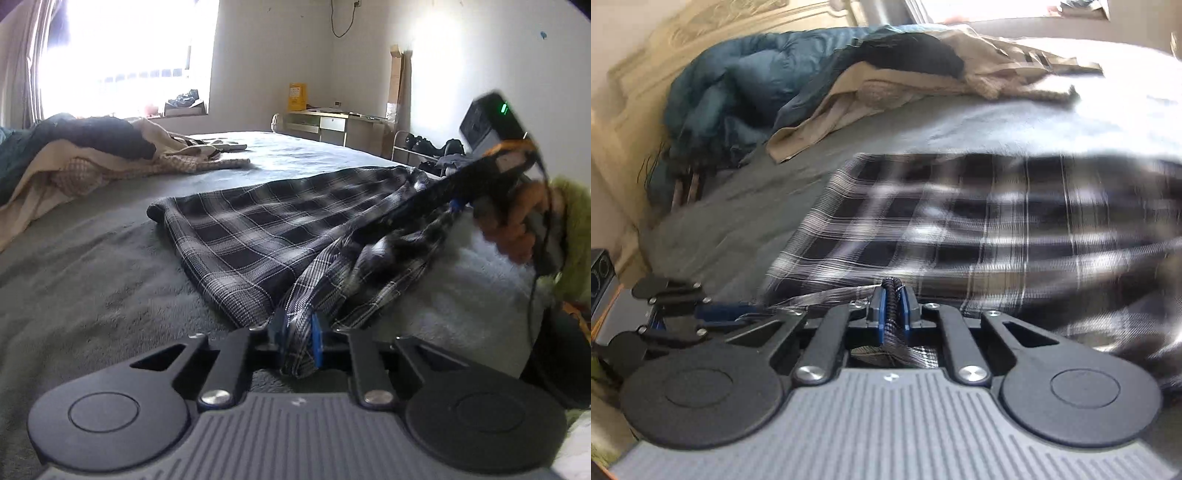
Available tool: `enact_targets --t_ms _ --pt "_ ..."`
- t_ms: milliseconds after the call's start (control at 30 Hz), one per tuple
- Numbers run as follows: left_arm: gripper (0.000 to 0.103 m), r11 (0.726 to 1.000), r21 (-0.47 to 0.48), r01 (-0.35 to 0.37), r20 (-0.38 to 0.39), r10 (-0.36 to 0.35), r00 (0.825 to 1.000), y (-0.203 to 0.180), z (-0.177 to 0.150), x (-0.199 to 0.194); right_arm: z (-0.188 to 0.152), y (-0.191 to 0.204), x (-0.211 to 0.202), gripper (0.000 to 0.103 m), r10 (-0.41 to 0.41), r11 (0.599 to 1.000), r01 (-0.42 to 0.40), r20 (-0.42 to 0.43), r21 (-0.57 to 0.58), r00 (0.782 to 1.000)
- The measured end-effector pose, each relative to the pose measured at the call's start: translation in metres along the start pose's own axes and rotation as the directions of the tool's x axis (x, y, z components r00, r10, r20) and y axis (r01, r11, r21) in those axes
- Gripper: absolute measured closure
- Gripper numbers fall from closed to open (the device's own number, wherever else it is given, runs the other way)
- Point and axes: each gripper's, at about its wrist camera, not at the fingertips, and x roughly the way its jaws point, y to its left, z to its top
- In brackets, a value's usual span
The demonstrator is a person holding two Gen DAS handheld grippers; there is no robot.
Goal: Fold clothes
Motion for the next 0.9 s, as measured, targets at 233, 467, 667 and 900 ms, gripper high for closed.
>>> enact_targets --t_ms 233,467,667,900 --pt "0.089 0.994 -0.093 0.06 -0.014 -0.062 0.998 0.016 -0.001 -0.002 -0.007 -0.021 -0.008 0.091 0.02 0.983 -0.033 0.073 0.178 0.997" --pt "0.083 0.998 -0.063 0.006 -0.025 -0.007 1.0 0.013 0.013 -0.019 -0.02 0.008 -0.064 0.089 -0.11 0.992 0.121 0.217 -0.039 0.97" --pt "0.083 0.998 0.05 0.035 0.033 -0.037 0.999 -0.016 0.042 -0.019 -0.045 0.03 -0.067 0.09 -0.265 0.913 0.327 0.256 -0.243 0.93" --pt "0.077 0.993 0.108 0.042 -0.052 -0.036 0.998 -0.047 0.068 0.066 -0.038 0.006 -0.078 0.09 -0.255 0.914 0.32 0.259 -0.248 0.931"
